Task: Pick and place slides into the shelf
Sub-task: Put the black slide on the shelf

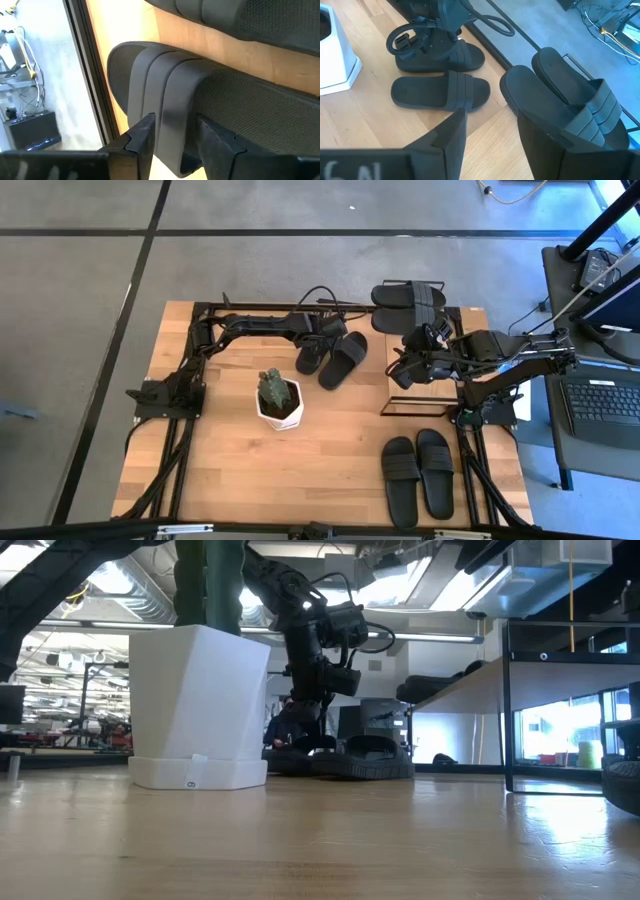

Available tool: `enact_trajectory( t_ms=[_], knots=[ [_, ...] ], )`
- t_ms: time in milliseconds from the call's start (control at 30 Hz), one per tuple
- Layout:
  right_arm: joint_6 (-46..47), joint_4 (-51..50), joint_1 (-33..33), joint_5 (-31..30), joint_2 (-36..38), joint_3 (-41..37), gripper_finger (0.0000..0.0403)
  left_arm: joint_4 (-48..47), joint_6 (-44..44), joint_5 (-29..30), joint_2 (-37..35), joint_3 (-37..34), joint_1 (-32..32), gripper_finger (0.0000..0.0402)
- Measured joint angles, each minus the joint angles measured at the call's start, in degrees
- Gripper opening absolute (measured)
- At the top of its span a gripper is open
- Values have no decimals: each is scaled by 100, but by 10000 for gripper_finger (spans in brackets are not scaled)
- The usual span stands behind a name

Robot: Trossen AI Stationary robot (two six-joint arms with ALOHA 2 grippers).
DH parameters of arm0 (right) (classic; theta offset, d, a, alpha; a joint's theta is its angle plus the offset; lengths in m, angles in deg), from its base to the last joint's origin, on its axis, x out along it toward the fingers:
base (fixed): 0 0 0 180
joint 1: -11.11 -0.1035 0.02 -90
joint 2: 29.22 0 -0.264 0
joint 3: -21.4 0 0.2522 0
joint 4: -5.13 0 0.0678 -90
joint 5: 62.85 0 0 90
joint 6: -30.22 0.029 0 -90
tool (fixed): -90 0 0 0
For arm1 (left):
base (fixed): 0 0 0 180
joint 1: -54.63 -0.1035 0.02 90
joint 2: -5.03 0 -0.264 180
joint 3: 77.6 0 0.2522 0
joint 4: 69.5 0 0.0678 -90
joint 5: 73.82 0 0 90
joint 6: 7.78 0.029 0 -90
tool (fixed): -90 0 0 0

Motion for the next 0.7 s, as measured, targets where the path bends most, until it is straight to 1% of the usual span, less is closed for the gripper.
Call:
enact_trajectory(
  t_ms=[167,333,500,600,700],
  knots=[
    [0,2,0,0,0,0,177,26,-22,-25,0,0,4,94],
    [10,3,2,0,0,0,177,149,-252,-11,58,0,-13,57],
    [170,2,0,5,0,0,177,271,-294,91,57,0,-22,32],
    [165,2,0,5,0,0,177,263,-263,138,57,0,-22,11],
    [161,1,1,5,0,0,177,252,-262,103,57,0,-16,7]
  ],
)
